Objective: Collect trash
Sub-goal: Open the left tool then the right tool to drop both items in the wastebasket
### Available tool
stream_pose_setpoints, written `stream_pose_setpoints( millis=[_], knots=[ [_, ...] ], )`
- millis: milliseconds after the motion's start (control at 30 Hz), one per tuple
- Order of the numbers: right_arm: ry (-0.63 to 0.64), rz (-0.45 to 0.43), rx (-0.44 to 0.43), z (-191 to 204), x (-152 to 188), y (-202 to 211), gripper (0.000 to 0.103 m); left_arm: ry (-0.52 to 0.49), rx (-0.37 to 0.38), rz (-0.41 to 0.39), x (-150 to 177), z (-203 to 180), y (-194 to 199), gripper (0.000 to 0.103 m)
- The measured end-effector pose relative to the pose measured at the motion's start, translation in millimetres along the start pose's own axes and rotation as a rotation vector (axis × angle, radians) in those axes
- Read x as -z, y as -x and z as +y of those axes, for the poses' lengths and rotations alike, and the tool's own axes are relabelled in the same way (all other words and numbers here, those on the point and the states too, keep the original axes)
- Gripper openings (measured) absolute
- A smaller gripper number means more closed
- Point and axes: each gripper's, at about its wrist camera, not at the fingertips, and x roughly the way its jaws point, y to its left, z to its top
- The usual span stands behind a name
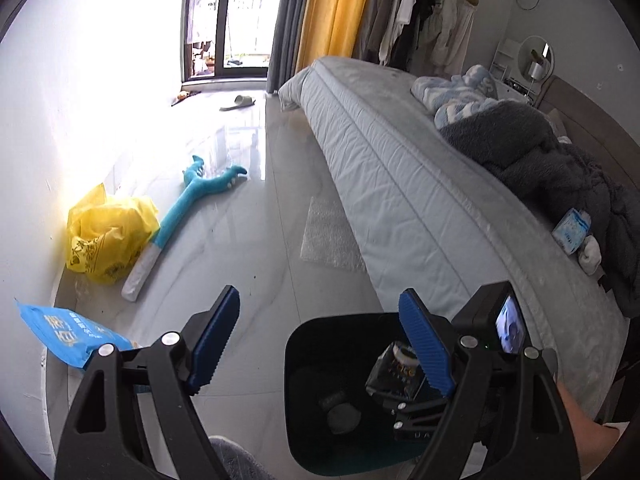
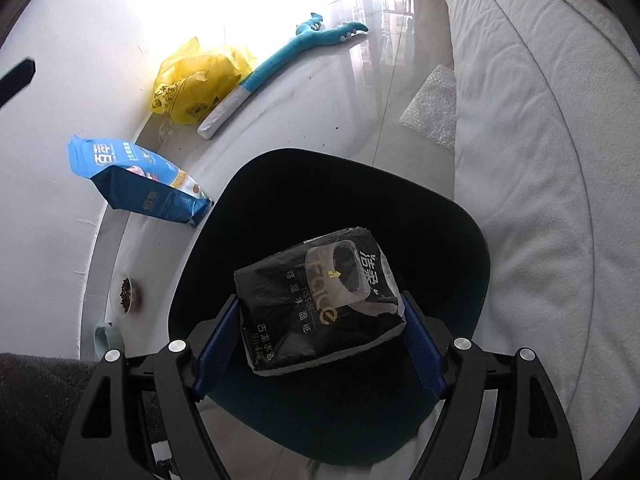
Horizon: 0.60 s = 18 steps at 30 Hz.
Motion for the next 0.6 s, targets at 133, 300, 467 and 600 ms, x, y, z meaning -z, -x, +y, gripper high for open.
stream_pose_setpoints(
  millis=[133,300,467,600],
  knots=[
    [0.018,0.006,0.012,1.5,6.4,2.9,0.086,0.006,0.000,-0.028,-7.7,-6.2,6.7,0.084],
    [0.032,-0.009,-0.014,2.0,13.6,16.2,0.086,0.017,0.022,-0.062,-16.4,-20.1,12.6,0.085],
    [0.050,-0.117,-0.090,2.3,15.3,53.6,0.087,-0.003,0.044,-0.124,-26.8,-44.5,23.3,0.086],
    [0.062,-0.193,-0.110,-2.8,18.1,81.6,0.087,-0.039,0.043,-0.170,-34.3,-64.2,29.2,0.088]
  ],
)
